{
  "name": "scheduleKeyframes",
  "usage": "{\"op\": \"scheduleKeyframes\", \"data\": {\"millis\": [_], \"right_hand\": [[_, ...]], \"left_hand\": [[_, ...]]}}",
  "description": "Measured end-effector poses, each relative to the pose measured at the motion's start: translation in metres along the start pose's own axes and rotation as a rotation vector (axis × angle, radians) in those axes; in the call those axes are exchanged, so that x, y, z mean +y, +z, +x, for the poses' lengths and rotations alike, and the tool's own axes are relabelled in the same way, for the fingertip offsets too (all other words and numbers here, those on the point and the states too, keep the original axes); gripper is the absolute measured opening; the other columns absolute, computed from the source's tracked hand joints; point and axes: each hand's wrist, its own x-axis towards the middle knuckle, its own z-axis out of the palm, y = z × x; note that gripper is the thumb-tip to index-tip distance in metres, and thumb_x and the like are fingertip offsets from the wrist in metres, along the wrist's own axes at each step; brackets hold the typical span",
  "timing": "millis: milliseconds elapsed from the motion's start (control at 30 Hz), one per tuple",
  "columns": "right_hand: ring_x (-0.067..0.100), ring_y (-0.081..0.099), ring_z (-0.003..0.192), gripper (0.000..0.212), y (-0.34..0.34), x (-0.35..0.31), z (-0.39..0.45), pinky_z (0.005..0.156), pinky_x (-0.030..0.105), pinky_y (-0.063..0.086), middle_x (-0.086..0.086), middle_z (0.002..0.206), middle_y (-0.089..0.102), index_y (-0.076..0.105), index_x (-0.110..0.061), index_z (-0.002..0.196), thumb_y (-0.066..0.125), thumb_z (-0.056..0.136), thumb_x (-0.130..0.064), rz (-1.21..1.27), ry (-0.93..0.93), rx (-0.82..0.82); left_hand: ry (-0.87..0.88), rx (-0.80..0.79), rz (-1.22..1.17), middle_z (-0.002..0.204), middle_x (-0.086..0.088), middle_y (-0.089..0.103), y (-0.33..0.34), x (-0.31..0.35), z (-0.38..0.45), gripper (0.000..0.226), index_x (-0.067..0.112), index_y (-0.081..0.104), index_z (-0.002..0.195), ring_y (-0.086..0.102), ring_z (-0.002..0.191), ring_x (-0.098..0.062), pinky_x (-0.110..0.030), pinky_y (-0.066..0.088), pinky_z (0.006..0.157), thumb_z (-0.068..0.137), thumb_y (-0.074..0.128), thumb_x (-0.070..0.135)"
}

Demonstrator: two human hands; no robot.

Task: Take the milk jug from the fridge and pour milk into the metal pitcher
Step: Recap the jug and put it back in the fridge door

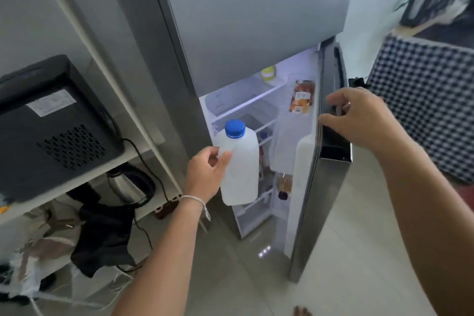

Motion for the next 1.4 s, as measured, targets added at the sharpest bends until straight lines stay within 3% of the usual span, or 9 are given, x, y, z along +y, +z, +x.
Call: {"op": "scheduleKeyframes", "data": {"millis": [200, 333, 500, 633, 767, 967, 1067, 1200, 1400], "right_hand": [[0.022, 0.068, 0.096, 0.024, -0.042, 0.049, -0.033, 0.082, 0.038, 0.060, 0.000, 0.103, 0.075, 0.078, -0.027, 0.107, 0.070, 0.084, -0.029, -0.081, 0.137, 0.181], [0.009, 0.073, 0.083, 0.027, -0.060, 0.092, -0.053, 0.060, 0.015, 0.057, -0.012, 0.113, 0.076, 0.080, -0.024, 0.107, 0.063, 0.086, -0.025, 0.072, 0.216, 0.414], [0.006, 0.071, 0.106, 0.035, -0.080, 0.145, -0.060, 0.095, 0.032, 0.059, -0.003, 0.123, 0.072, 0.075, -0.019, 0.120, 0.058, 0.090, -0.024, 0.067, 0.199, 0.578], [-0.005, 0.067, 0.107, 0.038, -0.099, 0.183, -0.044, 0.095, 0.016, 0.054, -0.002, 0.123, 0.070, 0.074, -0.015, 0.120, 0.056, 0.088, -0.025, 0.066, 0.157, 0.625], [-0.007, 0.066, 0.109, 0.037, -0.113, 0.223, -0.029, 0.098, 0.018, 0.053, -0.002, 0.122, 0.069, 0.074, -0.016, 0.120, 0.056, 0.088, -0.024, 0.022, 0.072, 0.645], [0.043, 0.051, 0.128, 0.026, -0.062, 0.252, -0.057, 0.116, 0.045, 0.036, 0.020, 0.131, 0.062, 0.074, -0.005, 0.116, 0.065, 0.091, -0.008, -0.248, -0.132, 0.912], [0.042, 0.054, 0.125, 0.035, 0.036, 0.242, -0.117, 0.109, 0.049, 0.044, 0.027, 0.127, 0.059, 0.069, 0.005, 0.120, 0.068, 0.085, 0.002, -0.045, -0.189, 0.646], [0.009, 0.043, 0.139, 0.059, 0.158, 0.250, -0.166, 0.112, 0.039, 0.042, -0.001, 0.149, 0.045, 0.048, -0.015, 0.148, 0.067, 0.092, -0.020, 0.204, 0.164, 0.110], [0.008, 0.043, 0.136, 0.079, 0.245, 0.280, -0.137, 0.116, 0.035, 0.040, -0.011, 0.156, 0.032, 0.017, -0.035, 0.159, 0.065, 0.096, -0.033, 0.438, 0.593, 0.061]], "left_hand": [[-0.070, -0.155, -0.020, 0.097, 0.000, 0.073, 0.070, -0.009, -0.010, 0.032, 0.010, 0.067, 0.105, 0.068, 0.086, -0.007, -0.010, 0.047, 0.064, 0.091, 0.069, 0.040], [-0.149, -0.208, -0.078, 0.094, -0.006, 0.072, 0.119, -0.017, -0.026, 0.034, 0.004, 0.068, 0.104, 0.065, 0.077, -0.007, -0.007, 0.046, 0.056, 0.092, 0.069, 0.036], [-0.187, -0.332, -0.078, 0.090, -0.003, 0.071, 0.179, -0.016, -0.045, 0.030, 0.006, 0.067, 0.100, 0.065, 0.077, -0.005, -0.014, 0.052, 0.062, 0.093, 0.068, 0.036], [-0.188, -0.443, -0.068, 0.086, -0.011, 0.075, 0.224, -0.005, -0.054, 0.023, 0.009, 0.069, 0.086, 0.068, 0.077, -0.018, -0.036, 0.056, 0.070, 0.095, 0.066, 0.029], [-0.133, -0.524, -0.012, 0.072, 0.008, 0.065, 0.261, 0.009, -0.054, 0.021, 0.019, 0.059, 0.077, 0.062, 0.063, 0.009, -0.005, 0.043, 0.055, 0.097, 0.064, 0.024], [-0.055, -0.623, 0.016, 0.065, 0.010, 0.049, 0.292, -0.001, -0.051, 0.025, 0.008, 0.052, 0.083, 0.053, 0.057, 0.005, -0.010, 0.038, 0.054, 0.101, 0.057, 0.025], [-0.030, -0.631, 0.005, 0.079, 0.002, 0.051, 0.301, -0.019, -0.046, 0.025, 0.010, 0.055, 0.085, 0.050, 0.067, -0.004, -0.015, 0.039, 0.061, 0.100, 0.058, 0.030], [-0.007, -0.684, -0.078, 0.108, -0.001, 0.062, 0.312, -0.041, -0.044, 0.020, 0.008, 0.062, 0.113, 0.068, 0.092, -0.002, -0.010, 0.050, 0.072, 0.101, 0.058, 0.023], [-0.014, -0.726, 0.013, 0.125, 0.006, 0.056, 0.335, -0.106, -0.036, 0.034, 0.016, 0.058, 0.127, 0.066, 0.103, -0.005, -0.022, 0.055, 0.088, 0.099, 0.055, 0.035]]}}
